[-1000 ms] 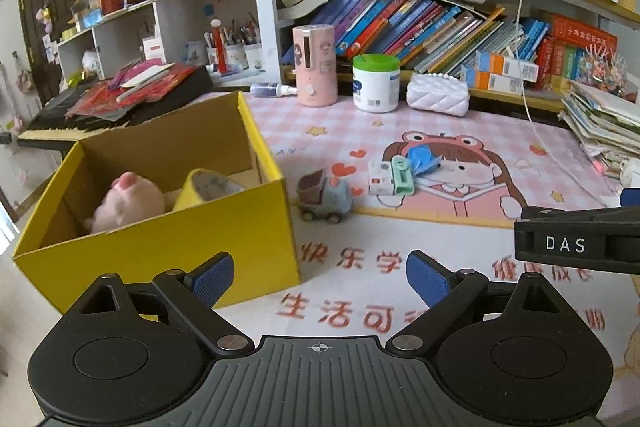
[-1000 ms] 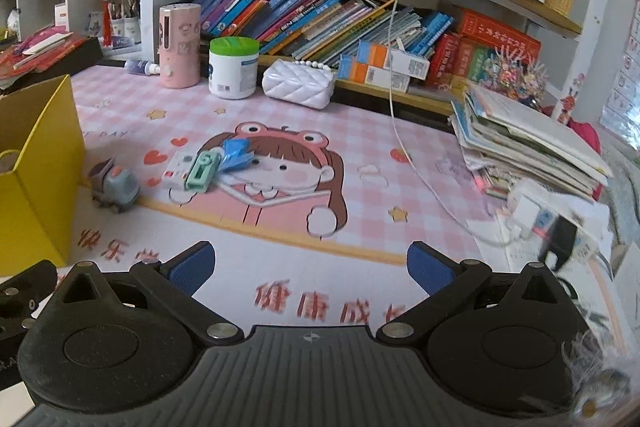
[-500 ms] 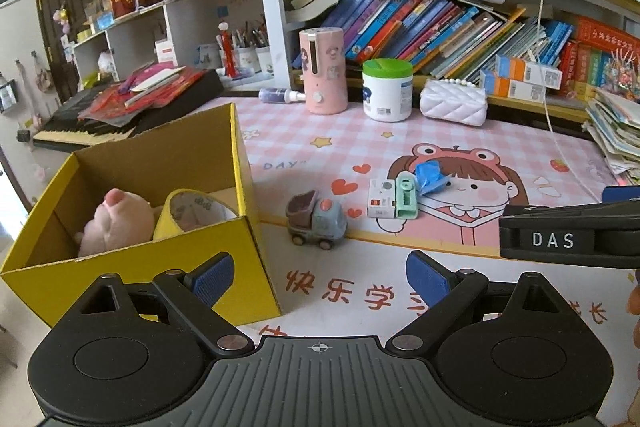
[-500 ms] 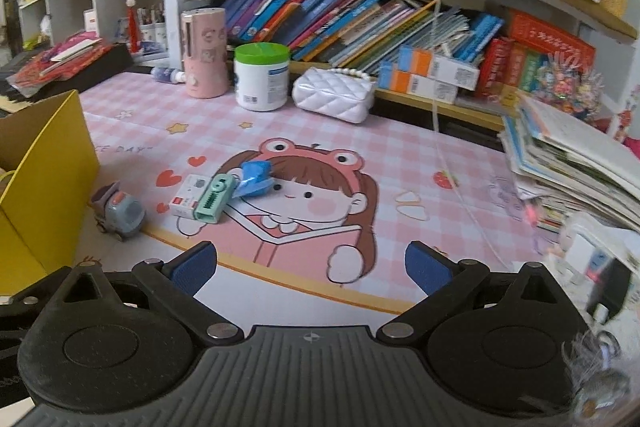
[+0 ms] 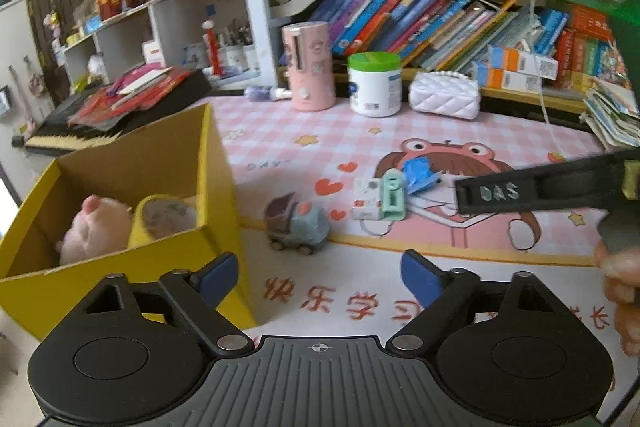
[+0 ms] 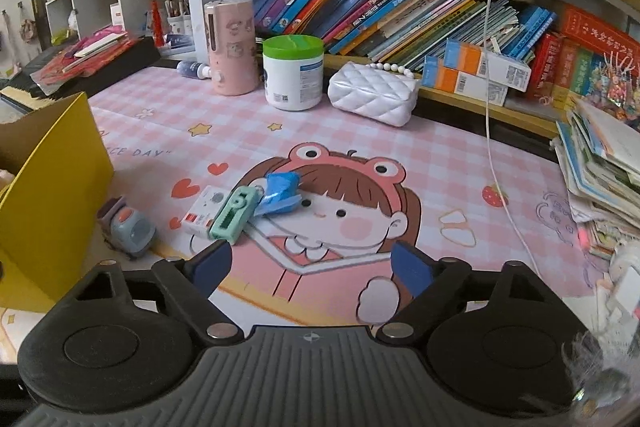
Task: Organize objects
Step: 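Grasp the blue plastic item with the right gripper while the left gripper grasps the grey toy car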
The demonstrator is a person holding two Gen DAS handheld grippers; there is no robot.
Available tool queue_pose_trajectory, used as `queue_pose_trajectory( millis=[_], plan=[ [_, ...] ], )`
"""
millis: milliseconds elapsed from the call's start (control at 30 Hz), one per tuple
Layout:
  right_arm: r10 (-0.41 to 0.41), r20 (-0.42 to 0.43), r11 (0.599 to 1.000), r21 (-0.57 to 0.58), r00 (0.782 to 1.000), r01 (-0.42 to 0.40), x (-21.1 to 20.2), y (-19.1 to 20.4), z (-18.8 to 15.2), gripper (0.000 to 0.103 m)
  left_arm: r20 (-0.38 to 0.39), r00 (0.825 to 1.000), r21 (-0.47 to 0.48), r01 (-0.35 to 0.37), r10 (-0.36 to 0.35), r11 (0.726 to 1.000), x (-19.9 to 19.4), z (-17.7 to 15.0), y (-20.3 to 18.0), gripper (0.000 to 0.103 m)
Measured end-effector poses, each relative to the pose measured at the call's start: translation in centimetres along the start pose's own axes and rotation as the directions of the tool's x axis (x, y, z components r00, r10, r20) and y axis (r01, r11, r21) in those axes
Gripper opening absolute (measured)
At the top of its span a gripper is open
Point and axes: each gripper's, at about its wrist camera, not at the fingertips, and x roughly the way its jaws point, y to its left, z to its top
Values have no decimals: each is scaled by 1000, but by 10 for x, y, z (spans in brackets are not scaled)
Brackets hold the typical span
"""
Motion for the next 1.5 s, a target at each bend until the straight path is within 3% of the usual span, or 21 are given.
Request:
queue_pose_trajectory(
  millis=[200, 333, 533, 700, 900, 1033, 1333, 1500],
  plan=[
    [-2, 31, 1000, -9, 1000, 2, 13, -13, 17, 85, 3, 998, 11, -57, 56, 998, 28, 9, -19, 85],
    [-3, 37, 1000, -20, 999, 3, 26, -20, 25, 83, -59, 991, -86, -122, 118, 989, 59, 19, -16, 83],
    [22, 8, 999, -48, 1000, -22, 52, -24, 30, 72, -112, 953, -141, -294, 280, 945, 92, 24, -26, 83],
    [62, -9, 996, -71, 998, -62, 71, -24, 33, 67, -145, 928, -192, -365, 342, 911, 110, 27, -25, 79],
    [120, -46, 990, -74, 992, -124, 89, -20, 31, 63, -164, 918, -217, -390, 361, 895, 122, 29, -24, 76],
    [148, -53, 984, -89, 988, -152, 95, -16, 31, 63, -205, 917, -256, -387, 341, 886, 133, 27, -17, 65],
    [193, -58, 973, -114, 979, -199, 102, -7, 33, 62, -207, 921, -268, -378, 331, 886, 144, 28, -12, 59],
    [199, -60, 972, -118, 978, -205, 105, -4, 33, 62, -195, 937, -297, -337, 289, 893, 137, 27, -6, 58]
  ],
)
